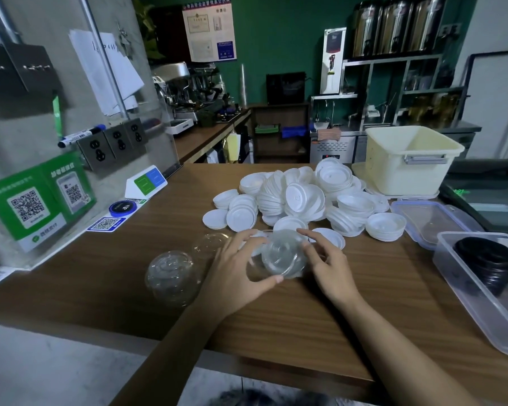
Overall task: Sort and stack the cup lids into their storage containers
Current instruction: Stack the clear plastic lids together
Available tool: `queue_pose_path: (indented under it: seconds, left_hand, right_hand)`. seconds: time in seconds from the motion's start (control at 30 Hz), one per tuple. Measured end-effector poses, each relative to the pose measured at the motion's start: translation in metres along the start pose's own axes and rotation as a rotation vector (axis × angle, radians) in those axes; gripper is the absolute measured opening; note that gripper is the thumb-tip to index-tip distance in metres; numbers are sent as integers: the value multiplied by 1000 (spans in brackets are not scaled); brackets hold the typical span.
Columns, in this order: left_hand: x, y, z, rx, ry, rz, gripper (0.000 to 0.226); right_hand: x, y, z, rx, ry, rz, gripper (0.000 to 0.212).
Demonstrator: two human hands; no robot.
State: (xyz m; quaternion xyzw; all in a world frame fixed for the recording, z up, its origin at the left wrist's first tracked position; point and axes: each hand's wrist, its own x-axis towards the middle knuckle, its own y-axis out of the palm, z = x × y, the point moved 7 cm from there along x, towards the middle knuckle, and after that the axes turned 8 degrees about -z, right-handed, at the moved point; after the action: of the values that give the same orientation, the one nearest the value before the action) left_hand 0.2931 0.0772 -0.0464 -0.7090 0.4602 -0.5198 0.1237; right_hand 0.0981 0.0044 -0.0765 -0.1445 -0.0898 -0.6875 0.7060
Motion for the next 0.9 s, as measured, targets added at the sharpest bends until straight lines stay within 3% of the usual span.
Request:
queue_pose_path:
  seconds: [0.27,0.4,0.5,0.63,0.73,0.9]
  left_hand:
    - [9,20,-6,-17,14,74,73]
    - [20,-5,36,94,-142,-28,60]
    - [25,-22,72,247,-295,14,53]
    - [27,-23,107,427,-391,143,72]
    - [27,-21,117,470,-468,195,74]
    - [29,-28,102,478,-435,57,70]
  right_hand:
    - [3,-1,-8,0,3,6,33]
    - [6,-3,-12,-42,0,-22,27]
    - [6,-3,-13,-49,-3,-26,28]
    - [5,-3,-11,-27,-5,-26,30]
    - [5,-4,-9,-27,-8,-37,30]
    - [5,-4,-10,-26,-16,-34,31]
